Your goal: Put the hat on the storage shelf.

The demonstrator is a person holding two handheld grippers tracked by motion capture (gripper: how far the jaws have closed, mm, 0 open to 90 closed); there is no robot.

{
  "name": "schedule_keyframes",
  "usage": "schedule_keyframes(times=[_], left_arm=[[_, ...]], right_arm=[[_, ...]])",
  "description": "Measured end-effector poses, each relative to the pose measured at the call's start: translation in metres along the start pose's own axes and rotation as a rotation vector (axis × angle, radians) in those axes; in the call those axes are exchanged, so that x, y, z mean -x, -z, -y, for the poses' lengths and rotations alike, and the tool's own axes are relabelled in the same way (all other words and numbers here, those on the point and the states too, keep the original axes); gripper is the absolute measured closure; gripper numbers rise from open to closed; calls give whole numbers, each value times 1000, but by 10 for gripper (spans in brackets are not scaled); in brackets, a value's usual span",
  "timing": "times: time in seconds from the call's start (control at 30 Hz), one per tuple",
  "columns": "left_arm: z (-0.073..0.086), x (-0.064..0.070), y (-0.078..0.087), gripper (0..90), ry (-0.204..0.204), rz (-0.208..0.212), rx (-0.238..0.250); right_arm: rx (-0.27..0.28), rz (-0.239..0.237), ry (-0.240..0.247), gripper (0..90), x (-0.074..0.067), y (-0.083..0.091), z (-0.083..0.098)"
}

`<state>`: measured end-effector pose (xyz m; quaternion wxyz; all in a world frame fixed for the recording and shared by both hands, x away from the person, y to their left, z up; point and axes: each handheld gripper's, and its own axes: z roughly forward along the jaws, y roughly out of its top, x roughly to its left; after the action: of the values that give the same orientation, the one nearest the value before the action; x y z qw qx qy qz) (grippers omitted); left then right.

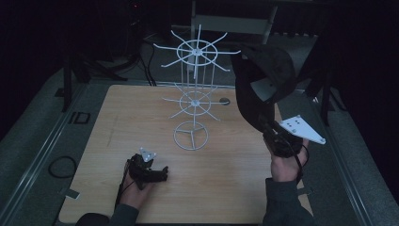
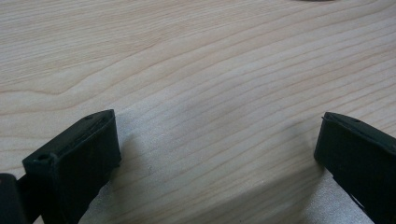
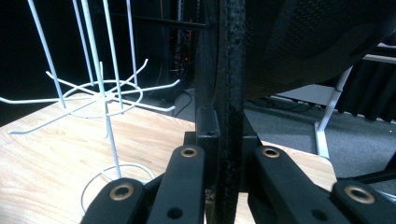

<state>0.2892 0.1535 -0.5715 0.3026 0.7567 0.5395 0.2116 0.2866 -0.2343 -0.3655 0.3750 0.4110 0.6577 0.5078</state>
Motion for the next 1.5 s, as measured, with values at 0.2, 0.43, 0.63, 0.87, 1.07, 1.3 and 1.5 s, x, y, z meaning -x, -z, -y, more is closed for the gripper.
schedule_keyframes(times=[0.2,0.43,0.63,0.87,1.07,1.3,1.5], left_arm=[[0,0,0,1,-2,0,-2],[0,0,0,1,-3,1,-3],[0,0,0,1,-3,0,-2],[0,0,0,1,-2,0,-2],[0,0,0,1,1,0,0],[0,0,0,1,1,0,0],[0,0,0,2,0,1,0]], right_arm=[[6,6,-2,866,0,2,-1],[20,-2,5,866,-3,5,-3],[20,-14,19,865,-8,4,-2],[21,-13,42,865,-16,2,1],[16,-6,65,864,-22,1,6],[40,-15,120,861,-32,1,9],[19,-9,180,846,-41,-3,16]])
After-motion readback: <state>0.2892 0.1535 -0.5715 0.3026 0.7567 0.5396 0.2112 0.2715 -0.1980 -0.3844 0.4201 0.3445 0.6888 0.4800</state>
